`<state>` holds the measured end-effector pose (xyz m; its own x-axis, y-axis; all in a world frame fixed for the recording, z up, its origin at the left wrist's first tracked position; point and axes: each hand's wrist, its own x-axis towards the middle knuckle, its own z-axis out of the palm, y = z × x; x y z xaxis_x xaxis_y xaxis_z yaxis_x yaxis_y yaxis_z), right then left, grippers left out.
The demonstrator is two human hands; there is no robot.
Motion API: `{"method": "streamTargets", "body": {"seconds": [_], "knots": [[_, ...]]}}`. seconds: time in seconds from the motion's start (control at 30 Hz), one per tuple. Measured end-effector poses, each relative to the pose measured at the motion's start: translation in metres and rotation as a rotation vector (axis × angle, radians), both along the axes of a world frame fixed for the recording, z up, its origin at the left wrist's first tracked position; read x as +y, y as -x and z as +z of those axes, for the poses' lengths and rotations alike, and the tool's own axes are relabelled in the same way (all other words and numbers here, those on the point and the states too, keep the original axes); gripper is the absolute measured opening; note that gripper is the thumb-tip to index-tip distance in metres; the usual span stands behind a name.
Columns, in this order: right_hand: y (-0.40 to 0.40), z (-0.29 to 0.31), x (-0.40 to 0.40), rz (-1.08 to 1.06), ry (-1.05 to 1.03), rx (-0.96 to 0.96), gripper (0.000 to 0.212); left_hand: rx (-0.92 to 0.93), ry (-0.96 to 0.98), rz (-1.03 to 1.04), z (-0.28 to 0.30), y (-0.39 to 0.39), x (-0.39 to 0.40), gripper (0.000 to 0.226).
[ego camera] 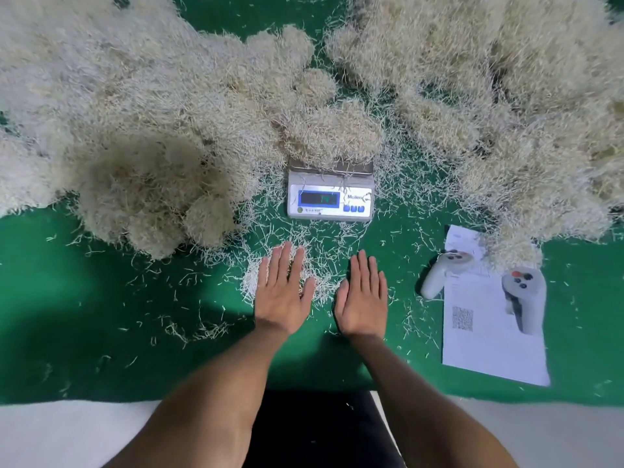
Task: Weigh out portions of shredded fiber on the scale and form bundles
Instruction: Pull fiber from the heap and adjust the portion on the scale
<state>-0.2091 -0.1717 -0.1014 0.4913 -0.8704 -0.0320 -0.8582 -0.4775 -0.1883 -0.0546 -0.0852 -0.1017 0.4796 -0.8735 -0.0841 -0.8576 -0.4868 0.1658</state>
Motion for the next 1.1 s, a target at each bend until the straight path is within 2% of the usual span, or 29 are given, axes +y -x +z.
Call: {"method": "streamTargets", "body": {"seconds": [0.1,0.3,0.37,0.5,0.6,0.67,0.73,0.83,0.87,0.93,1.0,1.1], "knots": [[0.001,-0.001,0.003,-0.001,0.001,0.017,0.061,0.005,-0.013,0.000,-0.001,0.002,0.002,0.068],[-0.004,0.011,0.002,-0.054,-0.023,-0.070,0.055,0.029,-0.035,-0.005,0.005,0.001,0.003,0.067],[-0.007,0.020,-0.011,-0.118,-0.072,-0.154,0.045,0.106,-0.046,0.010,0.013,0.001,-0.001,0.068],[-0.027,0.061,-0.067,-0.100,-0.157,-0.262,0.047,0.239,-0.066,0.073,0.051,-0.017,-0.030,0.067],[-0.057,0.102,-0.104,0.049,-0.176,-0.426,0.033,0.539,-0.085,0.216,0.092,-0.043,-0.070,0.057],[-0.087,0.130,-0.127,0.175,-0.097,-0.487,0.029,0.680,0.027,0.284,0.121,-0.066,-0.097,0.044],[-0.114,0.151,-0.147,0.297,0.054,-0.463,0.036,0.693,0.230,0.360,0.146,-0.089,-0.122,0.041],[-0.148,0.177,-0.167,0.435,0.180,-0.449,0.040,0.647,0.458,0.349,0.171,-0.126,-0.161,0.064],[-0.158,0.181,-0.172,0.501,0.219,-0.457,0.044,0.599,0.448,0.307,0.177,-0.138,-0.173,0.076],[-0.178,0.184,-0.187,0.607,0.203,-0.346,0.058,0.439,0.263,0.167,0.181,-0.159,-0.198,0.088],[-0.193,0.182,-0.201,0.638,0.095,-0.089,0.071,0.319,0.078,0.066,0.179,-0.169,-0.213,0.074],[-0.209,0.171,-0.219,0.680,0.084,0.128,0.059,0.281,-0.028,0.026,0.172,-0.179,-0.228,0.024]]}}
